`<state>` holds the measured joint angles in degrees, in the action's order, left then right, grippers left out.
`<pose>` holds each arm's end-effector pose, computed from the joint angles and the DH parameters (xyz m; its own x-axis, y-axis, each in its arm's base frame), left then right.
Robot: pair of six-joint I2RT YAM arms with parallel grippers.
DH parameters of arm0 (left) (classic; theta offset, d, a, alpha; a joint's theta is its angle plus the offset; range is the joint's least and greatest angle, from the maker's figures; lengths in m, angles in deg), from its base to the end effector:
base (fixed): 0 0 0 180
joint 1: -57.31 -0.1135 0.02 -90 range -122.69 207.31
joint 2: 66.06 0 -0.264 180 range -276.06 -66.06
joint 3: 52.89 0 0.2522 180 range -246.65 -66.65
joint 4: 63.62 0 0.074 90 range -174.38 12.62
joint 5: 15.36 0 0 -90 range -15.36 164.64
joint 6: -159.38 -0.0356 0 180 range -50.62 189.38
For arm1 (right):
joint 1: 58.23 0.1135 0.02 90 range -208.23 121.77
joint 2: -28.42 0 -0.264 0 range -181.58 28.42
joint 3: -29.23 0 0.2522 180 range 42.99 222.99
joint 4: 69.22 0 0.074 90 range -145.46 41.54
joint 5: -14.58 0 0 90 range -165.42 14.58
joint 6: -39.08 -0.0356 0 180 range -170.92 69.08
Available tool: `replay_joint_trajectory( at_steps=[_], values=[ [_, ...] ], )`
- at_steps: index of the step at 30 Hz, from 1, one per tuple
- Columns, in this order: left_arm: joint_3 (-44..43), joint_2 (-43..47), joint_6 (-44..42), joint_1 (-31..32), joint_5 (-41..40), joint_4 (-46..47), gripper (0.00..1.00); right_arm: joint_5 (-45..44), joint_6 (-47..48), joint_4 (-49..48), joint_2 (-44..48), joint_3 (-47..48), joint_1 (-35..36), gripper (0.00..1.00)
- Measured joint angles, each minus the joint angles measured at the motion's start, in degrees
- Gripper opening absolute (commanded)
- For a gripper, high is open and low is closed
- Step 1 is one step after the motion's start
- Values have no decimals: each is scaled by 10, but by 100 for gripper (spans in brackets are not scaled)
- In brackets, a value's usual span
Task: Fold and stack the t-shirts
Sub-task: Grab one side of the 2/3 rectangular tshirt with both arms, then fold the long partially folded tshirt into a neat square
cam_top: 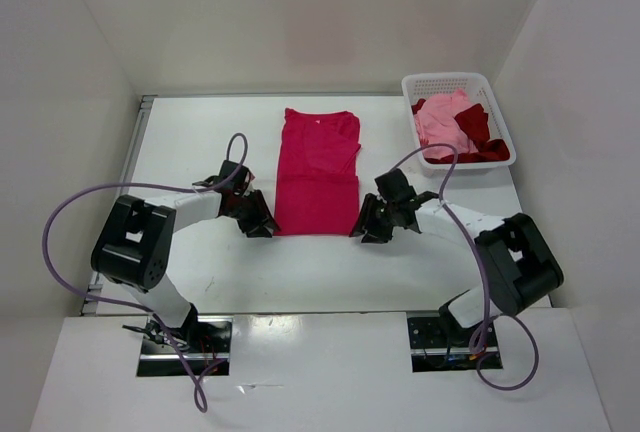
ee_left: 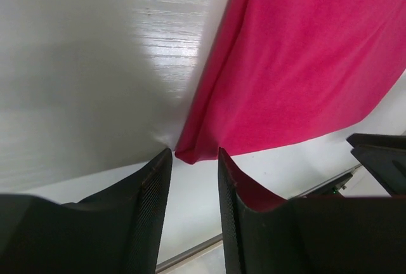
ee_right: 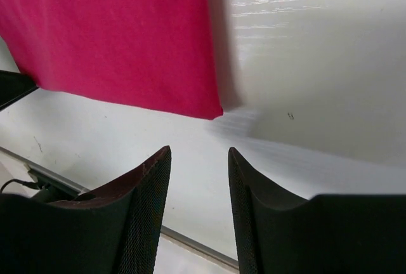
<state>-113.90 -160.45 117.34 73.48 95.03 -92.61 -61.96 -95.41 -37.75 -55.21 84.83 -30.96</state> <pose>0.2853 -0.0956 0.1428 -0.8789 -0.4700 -0.0813 -0.3532 0.7560 -0.5511 0.2348 0.1304 0.1638 -0.9322 0.2862 -0.2215 0.1439 0.8547 0.4987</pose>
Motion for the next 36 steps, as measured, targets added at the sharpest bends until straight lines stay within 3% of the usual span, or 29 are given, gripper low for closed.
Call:
replay_joint_trajectory(
  at_steps=[5,12,17,18,21,25,30,36],
  values=[
    [0,-9,0,0,10,12,34,5,-11,-39,-17,-9,0,46],
    [0,-16,1,0,11,19,17,9,-15,-79,-68,0,-2,35],
    [0,-17,2,0,8,20,6,2,-16,-86,-75,1,-2,15],
    [0,-17,2,0,7,20,0,-2,-16,-88,-76,1,-2,12],
    [0,-17,2,0,7,20,0,-6,-19,-91,-78,1,-2,2],
    [0,-4,-2,0,-4,7,0,-11,-23,-87,-72,0,5,0],
    [35,83,-18,8,-13,-44,0,-28,-52,-54,6,-33,78,0],
    [61,268,-22,40,-4,-182,0,-10,-110,58,198,-69,149,0]
  ],
)
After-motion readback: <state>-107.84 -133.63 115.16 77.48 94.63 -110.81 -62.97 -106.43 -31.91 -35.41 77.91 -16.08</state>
